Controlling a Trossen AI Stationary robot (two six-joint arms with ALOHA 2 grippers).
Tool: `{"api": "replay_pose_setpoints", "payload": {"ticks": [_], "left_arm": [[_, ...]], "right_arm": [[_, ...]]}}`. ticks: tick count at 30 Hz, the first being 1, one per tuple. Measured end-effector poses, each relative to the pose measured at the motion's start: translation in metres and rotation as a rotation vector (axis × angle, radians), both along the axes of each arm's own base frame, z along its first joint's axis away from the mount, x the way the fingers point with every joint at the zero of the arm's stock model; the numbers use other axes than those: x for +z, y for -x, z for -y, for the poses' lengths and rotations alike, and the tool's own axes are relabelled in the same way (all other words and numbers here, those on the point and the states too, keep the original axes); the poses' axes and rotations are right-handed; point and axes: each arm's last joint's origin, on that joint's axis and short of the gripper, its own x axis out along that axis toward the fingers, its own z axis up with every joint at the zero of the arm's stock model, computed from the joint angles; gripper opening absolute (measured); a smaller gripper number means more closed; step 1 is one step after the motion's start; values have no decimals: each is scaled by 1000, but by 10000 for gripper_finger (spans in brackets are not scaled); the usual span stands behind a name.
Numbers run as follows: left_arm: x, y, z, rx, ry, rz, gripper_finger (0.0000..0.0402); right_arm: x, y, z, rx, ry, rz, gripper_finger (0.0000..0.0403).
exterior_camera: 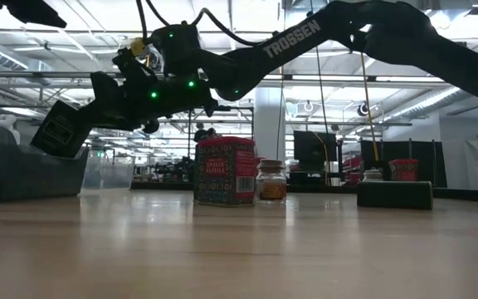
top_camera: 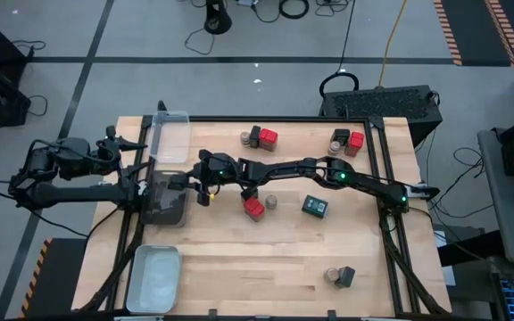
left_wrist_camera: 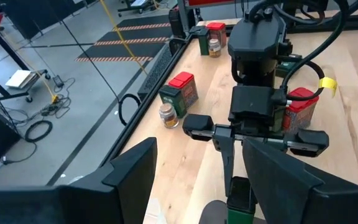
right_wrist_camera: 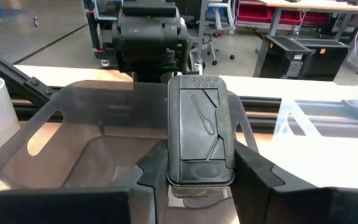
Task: Sort spices by type
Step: Put the black seasoning can into the black bin
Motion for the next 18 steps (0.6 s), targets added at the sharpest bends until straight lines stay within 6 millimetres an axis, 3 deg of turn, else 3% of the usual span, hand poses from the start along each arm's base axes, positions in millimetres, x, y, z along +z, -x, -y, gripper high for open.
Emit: {"api": "replay_pose_setpoints", "payload": {"ticks": [18], "left_arm": [[0, 0, 0, 0, 1, 0, 244]], "right_arm": [[-2, 0, 0, 1, 3, -20, 112]]}}
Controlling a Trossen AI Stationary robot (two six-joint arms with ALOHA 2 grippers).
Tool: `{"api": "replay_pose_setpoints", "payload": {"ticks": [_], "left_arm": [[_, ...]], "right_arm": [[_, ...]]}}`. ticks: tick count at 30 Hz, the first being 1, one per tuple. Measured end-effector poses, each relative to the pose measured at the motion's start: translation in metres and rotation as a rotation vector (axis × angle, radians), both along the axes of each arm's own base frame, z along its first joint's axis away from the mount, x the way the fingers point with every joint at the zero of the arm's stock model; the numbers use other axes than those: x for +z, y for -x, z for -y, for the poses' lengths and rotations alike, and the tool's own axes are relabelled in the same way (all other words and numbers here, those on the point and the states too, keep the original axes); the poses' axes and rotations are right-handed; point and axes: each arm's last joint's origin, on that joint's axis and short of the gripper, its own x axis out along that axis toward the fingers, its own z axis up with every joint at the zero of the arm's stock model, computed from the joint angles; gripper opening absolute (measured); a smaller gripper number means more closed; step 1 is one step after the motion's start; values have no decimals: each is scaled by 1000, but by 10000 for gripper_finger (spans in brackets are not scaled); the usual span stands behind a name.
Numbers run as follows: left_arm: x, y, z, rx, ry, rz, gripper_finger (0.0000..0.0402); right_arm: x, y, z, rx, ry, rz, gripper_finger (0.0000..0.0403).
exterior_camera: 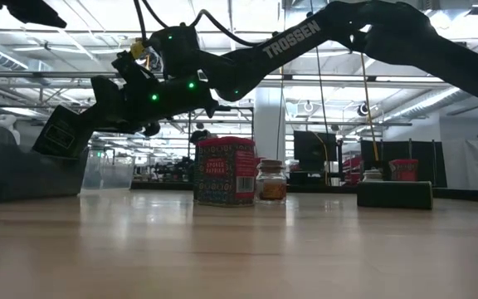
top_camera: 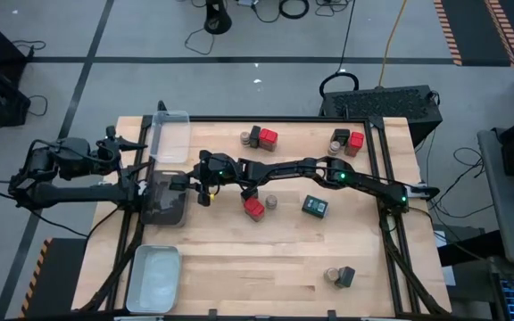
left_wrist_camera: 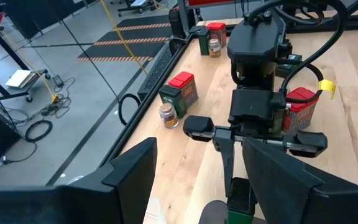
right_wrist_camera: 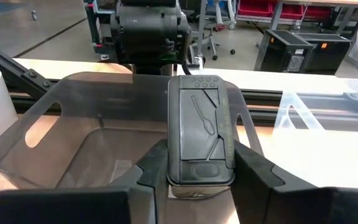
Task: Sort spices by type
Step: Put the black seasoning can into the black bin
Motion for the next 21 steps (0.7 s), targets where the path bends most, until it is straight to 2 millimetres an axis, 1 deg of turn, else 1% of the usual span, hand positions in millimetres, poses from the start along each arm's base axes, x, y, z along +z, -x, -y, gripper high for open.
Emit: {"api": "replay_pose_setpoints", "payload": {"ticks": [7, 21], "left_arm": [[0, 0, 0, 0, 0, -1, 244], [0, 0, 0, 0, 0, -1, 244]], "right_arm": [[0, 0, 1, -2, 4, 0, 129], [0, 0, 4, -8, 8, -2, 129]]}}
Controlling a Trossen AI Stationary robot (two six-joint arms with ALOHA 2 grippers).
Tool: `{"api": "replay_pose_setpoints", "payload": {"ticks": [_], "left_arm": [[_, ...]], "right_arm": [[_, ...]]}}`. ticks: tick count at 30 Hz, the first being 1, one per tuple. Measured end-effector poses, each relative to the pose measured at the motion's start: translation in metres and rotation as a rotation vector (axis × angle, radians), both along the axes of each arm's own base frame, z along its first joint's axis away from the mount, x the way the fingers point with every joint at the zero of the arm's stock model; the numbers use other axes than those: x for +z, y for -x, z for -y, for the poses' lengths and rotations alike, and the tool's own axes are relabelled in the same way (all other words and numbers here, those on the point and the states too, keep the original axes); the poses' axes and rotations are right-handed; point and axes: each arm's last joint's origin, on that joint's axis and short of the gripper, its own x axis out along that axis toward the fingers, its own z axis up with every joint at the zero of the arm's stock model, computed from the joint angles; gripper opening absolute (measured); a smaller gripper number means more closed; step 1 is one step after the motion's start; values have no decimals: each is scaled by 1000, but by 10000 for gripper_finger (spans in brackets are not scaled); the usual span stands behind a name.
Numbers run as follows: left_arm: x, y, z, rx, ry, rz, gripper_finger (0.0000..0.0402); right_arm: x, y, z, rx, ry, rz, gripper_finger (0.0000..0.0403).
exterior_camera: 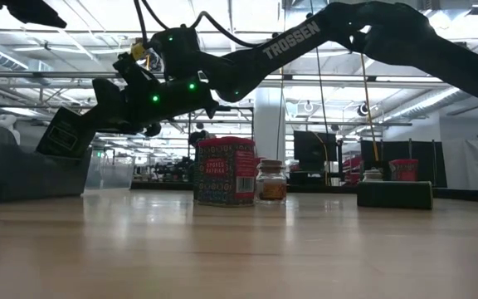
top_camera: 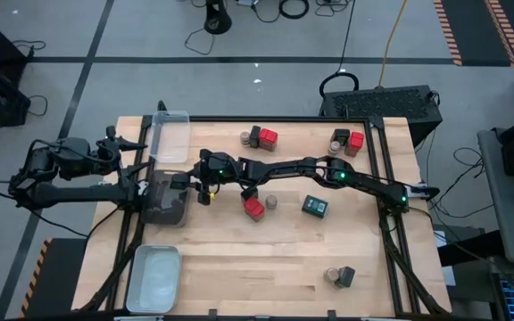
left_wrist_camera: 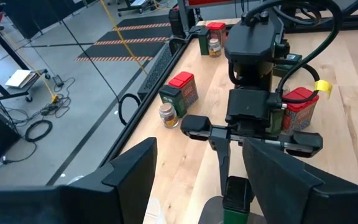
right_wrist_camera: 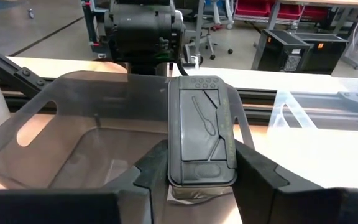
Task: Sort spices by type
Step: Put the black seasoning can into the black bin
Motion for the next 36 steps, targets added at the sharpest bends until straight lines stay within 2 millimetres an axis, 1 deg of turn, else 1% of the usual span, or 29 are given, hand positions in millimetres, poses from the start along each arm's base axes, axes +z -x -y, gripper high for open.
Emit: {"api": "replay_pose_setpoints", "payload": {"ticks": [36], "left_arm": [[0, 0, 0, 0, 1, 0, 244]], "right_arm": [[0, 0, 0, 5, 20, 7, 130]]}}
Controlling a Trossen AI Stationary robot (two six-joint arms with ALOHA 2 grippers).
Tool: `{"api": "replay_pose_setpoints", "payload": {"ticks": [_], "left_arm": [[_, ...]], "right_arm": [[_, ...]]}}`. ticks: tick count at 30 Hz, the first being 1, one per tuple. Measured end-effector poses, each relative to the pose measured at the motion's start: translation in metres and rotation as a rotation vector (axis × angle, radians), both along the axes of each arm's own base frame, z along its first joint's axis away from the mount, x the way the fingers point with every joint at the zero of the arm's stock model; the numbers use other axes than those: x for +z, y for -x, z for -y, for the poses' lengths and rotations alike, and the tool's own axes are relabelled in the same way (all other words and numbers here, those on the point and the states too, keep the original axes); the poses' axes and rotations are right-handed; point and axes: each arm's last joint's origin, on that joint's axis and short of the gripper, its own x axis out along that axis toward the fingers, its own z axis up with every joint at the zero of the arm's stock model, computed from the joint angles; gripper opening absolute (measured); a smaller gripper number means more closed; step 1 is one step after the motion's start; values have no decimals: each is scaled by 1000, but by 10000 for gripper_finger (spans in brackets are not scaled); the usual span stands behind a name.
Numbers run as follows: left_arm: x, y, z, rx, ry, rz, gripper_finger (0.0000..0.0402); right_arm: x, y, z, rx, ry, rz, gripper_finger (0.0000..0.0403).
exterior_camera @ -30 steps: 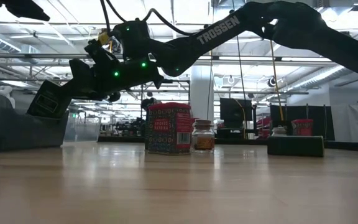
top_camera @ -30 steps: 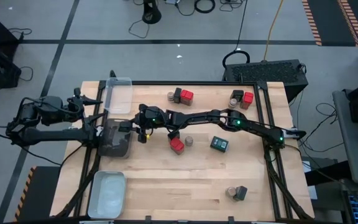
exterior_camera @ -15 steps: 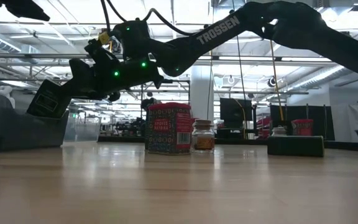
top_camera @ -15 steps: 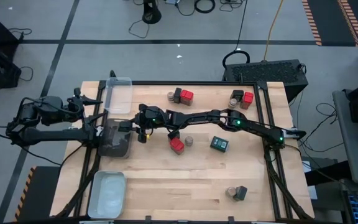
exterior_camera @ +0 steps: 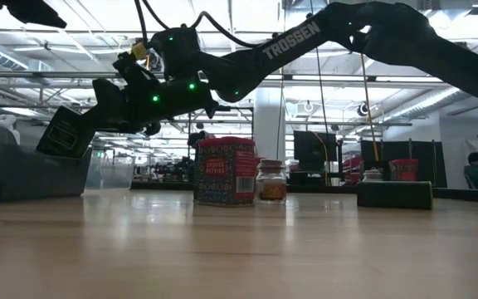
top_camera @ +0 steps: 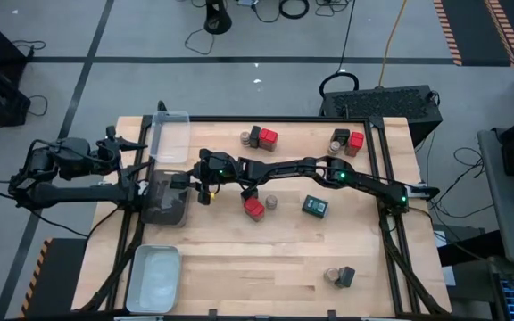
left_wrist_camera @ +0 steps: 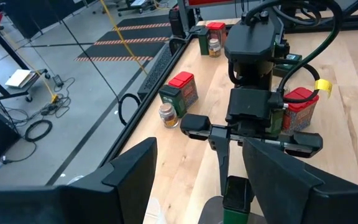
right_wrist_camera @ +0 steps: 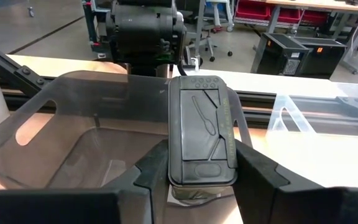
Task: Sort spices by type
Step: Put the black seasoning can into the black bin, then adjust the black bin
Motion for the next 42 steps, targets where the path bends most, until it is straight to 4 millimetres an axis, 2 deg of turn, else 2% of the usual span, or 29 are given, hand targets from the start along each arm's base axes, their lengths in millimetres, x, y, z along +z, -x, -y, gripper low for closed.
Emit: {"api": "replay_pose_setpoints", "payload": {"ticks": [5, 16, 24, 28, 35, 39, 42], "left_arm": [[0, 0, 0, 0, 0, 0, 244], [0, 0, 0, 0, 0, 0, 244], [0, 0, 0, 0, 0, 0, 244], [0, 0, 0, 0, 0, 0, 244], [0, 0, 0, 0, 0, 0, 244], [0, 0, 0, 0, 0, -2, 244], [-1, 0, 0, 0, 1, -11, 244]], "right_arm": [[0, 0, 2, 4, 2, 0, 136], [0, 1, 5, -3, -5, 1, 205], [0, 1, 4, 19, 6, 2, 209], [1, 0, -5, 98, 18, 16, 198], [3, -1, -16, 125, 51, 16, 167], [24, 4, -13, 67, 53, 2, 152], [42, 12, -5, -18, 79, -70, 125]]}}
